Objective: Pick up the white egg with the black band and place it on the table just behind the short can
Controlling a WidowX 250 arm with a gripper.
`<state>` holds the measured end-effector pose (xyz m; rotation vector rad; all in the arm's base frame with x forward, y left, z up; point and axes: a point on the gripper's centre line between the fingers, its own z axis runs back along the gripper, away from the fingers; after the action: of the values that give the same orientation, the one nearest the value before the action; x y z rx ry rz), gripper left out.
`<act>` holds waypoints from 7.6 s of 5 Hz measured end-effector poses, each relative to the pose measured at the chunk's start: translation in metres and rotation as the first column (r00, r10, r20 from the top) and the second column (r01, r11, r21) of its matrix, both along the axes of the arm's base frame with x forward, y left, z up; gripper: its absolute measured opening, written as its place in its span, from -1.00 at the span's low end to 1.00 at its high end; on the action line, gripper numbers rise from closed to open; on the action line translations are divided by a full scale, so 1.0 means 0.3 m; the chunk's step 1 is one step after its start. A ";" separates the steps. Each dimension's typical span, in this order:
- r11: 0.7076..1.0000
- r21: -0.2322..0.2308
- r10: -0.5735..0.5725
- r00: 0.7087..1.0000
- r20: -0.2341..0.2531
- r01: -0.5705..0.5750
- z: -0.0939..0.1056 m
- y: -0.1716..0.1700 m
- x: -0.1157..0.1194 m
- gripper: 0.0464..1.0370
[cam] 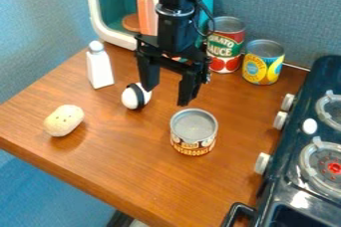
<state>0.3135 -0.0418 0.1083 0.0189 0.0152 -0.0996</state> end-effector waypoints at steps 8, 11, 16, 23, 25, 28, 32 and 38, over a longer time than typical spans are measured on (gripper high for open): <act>0.995 -0.037 0.092 0.994 -0.055 -0.094 -0.111 0.204 0.149 0.92; 0.988 0.001 0.152 0.985 -0.083 -0.153 -0.119 0.298 0.168 0.92; 0.988 -0.057 0.134 0.976 -0.173 -0.145 -0.256 0.318 0.193 0.92; 0.990 -0.109 -0.093 0.995 -0.019 0.091 -0.080 -0.024 0.354 0.34; 0.983 -0.117 -0.149 0.987 -0.054 0.142 -0.116 -0.094 0.374 0.34; 0.984 -0.114 -0.150 0.982 -0.114 0.137 -0.240 -0.089 0.350 0.34; 0.993 -0.089 -0.078 0.996 -0.051 0.073 -0.240 -0.076 0.315 0.94; 0.997 -0.018 0.078 0.997 0.028 -0.077 -0.018 0.253 -0.065 0.93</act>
<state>0.2941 0.0342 0.1030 0.0031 -0.0135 -0.0221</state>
